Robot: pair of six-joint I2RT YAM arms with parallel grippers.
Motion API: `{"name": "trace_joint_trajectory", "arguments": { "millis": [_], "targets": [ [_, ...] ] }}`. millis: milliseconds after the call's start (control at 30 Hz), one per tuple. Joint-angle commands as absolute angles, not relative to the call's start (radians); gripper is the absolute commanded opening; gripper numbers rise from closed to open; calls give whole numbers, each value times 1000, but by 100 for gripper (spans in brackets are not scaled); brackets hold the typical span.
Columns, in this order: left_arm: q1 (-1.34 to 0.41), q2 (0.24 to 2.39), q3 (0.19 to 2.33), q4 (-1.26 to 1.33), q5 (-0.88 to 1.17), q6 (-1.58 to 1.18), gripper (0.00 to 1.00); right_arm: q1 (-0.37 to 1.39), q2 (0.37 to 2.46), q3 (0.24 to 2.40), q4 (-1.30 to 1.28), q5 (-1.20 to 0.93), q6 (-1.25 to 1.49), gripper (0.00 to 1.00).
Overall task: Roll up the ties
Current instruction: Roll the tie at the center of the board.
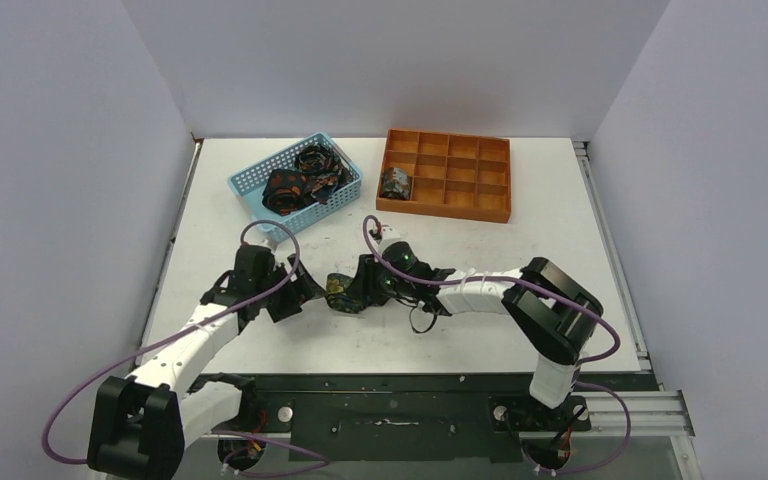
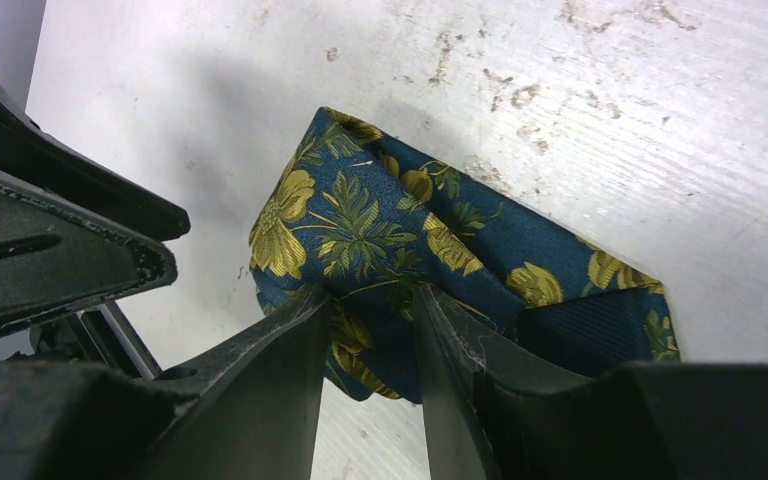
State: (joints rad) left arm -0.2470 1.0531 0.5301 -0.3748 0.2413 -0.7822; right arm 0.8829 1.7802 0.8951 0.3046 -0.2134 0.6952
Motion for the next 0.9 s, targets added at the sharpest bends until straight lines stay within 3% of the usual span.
{"name": "trace_joint_trajectory", "arguments": {
  "millis": [0,533,867],
  "targets": [
    [-247,1049,515,-291,288,-796,72,850,1775,853,329,-213,697,37],
    [-376,848,415,-329,105,-939,60,846,1686,1001,202,-258,653,47],
    [-434,794,344,-329,75,-993,50,845,1736,1160,108,-223,604,48]
  ]
}}
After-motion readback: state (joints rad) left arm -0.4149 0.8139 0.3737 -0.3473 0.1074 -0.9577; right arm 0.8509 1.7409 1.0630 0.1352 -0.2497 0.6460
